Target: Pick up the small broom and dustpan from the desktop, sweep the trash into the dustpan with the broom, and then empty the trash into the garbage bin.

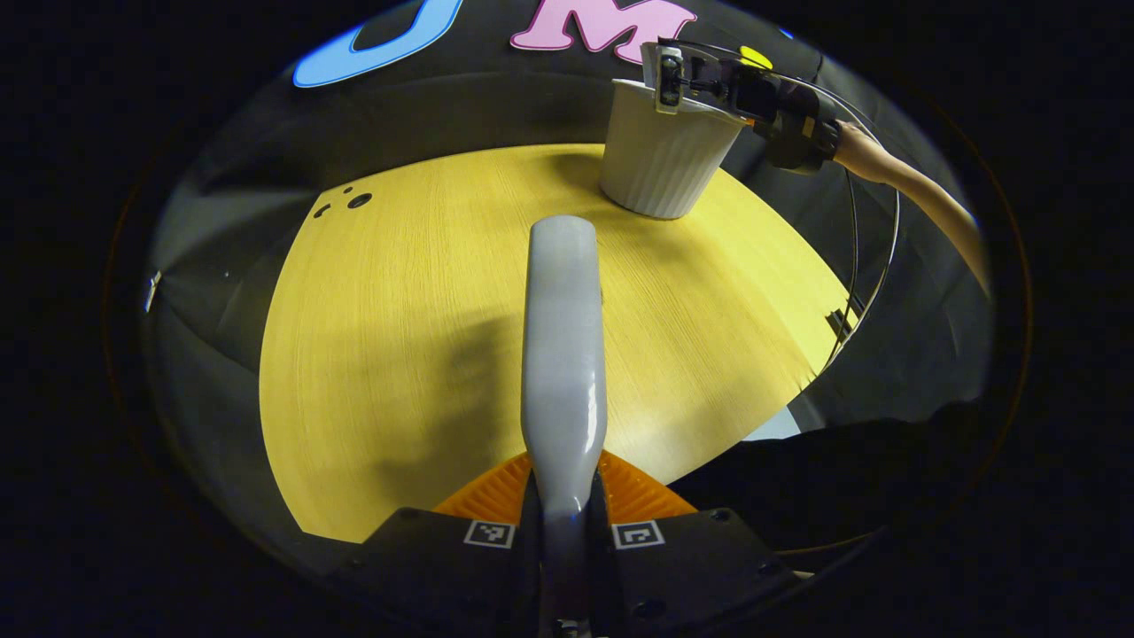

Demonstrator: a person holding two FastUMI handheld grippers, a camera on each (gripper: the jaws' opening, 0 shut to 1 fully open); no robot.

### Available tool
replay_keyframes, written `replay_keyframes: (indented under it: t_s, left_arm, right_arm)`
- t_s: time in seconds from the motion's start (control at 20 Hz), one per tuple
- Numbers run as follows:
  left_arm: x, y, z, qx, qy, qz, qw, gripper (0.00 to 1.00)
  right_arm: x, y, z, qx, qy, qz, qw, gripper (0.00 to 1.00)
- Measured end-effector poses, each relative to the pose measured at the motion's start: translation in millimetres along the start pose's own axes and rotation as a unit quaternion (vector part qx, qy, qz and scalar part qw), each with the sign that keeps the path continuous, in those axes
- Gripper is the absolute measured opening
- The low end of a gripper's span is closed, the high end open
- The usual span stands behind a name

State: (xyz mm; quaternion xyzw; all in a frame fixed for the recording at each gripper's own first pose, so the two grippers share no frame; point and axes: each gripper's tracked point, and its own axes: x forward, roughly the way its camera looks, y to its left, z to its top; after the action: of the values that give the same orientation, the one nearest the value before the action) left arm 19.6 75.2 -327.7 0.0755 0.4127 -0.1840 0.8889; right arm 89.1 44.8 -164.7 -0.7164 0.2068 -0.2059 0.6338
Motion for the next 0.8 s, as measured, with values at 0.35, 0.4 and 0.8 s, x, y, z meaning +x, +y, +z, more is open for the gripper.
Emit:
replay_keyframes:
  t_s: [0.35,0.4,0.8]
  left_arm:
    - [-6.7,2.1,8.2,-0.006,-0.021,0.015,1.000,0.25]
    - [-8.5,3.1,10.1,-0.006,-0.026,0.018,0.999,0.29]
    - [-19.4,4.7,28.5,-0.036,-0.074,0.035,0.996,0.25]
  right_arm:
    - [2.3,7.4,-4.9,0.134,0.012,0.092,0.987,0.34]
    - [0.9,6.2,-4.1,0.159,0.014,0.107,0.981,0.34]
    - [-29.6,-37.7,10.4,0.353,-0.025,0.189,0.916,0.34]
